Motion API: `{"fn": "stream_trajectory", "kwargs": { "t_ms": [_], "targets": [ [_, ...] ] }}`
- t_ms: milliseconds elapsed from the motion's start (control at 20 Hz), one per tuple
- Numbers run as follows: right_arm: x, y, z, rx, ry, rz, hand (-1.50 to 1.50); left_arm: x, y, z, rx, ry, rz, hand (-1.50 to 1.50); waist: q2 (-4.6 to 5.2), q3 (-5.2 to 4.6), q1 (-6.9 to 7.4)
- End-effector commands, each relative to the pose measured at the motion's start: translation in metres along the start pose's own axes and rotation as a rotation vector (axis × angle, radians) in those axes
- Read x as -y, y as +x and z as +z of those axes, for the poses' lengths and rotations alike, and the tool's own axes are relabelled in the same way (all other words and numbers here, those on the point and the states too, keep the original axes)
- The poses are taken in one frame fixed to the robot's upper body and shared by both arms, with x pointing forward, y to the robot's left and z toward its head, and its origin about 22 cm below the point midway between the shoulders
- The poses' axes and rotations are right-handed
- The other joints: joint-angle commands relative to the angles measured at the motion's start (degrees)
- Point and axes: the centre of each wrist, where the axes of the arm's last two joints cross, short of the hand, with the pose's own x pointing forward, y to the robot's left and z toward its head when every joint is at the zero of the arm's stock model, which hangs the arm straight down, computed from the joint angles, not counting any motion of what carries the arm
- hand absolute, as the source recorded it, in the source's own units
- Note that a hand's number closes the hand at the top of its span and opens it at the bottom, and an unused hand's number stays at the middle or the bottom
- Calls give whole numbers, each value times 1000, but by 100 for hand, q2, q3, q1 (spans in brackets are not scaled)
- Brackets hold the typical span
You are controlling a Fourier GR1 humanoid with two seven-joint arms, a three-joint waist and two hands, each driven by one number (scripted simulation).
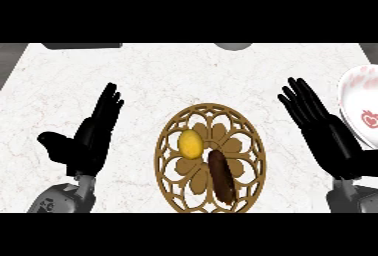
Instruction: Pick the sweet potato from the placemat and place it in the bowl
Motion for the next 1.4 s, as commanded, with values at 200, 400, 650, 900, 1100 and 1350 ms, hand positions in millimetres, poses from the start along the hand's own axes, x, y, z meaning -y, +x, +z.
{"fn": "stream_trajectory", "kwargs": {
  "t_ms": [200, 400, 650, 900, 1100, 1350],
  "targets": [
    [-42, -27, 13, -330, 181, 615, 150, -6, -8, -2, 24, -16, -129, 0, -267, -218, 193],
    [-27, 12, -2, -55, -54, 989, -150, -12, -19, 1, -28, 12, -119, 0, -438, -213, -154],
    [-125, -28, 41, 198, -110, 861, -150, -21, -20, 4, -1, 12, -117, 0, -323, -152, -93],
    [-182, -29, 58, 281, -160, 1003, -150, -25, -30, 6, -14, 3, -110, 0, -306, -165, -77],
    [-202, -17, 56, 174, -236, 1195, -150, -24, -35, 5, -8, 10, -108, 0, -313, -174, -136],
    [-242, 7, 58, -3, -288, 1254, -150, -36, -29, 0, 5, -20, -105, 0, -261, -156, 33]
  ]
}}
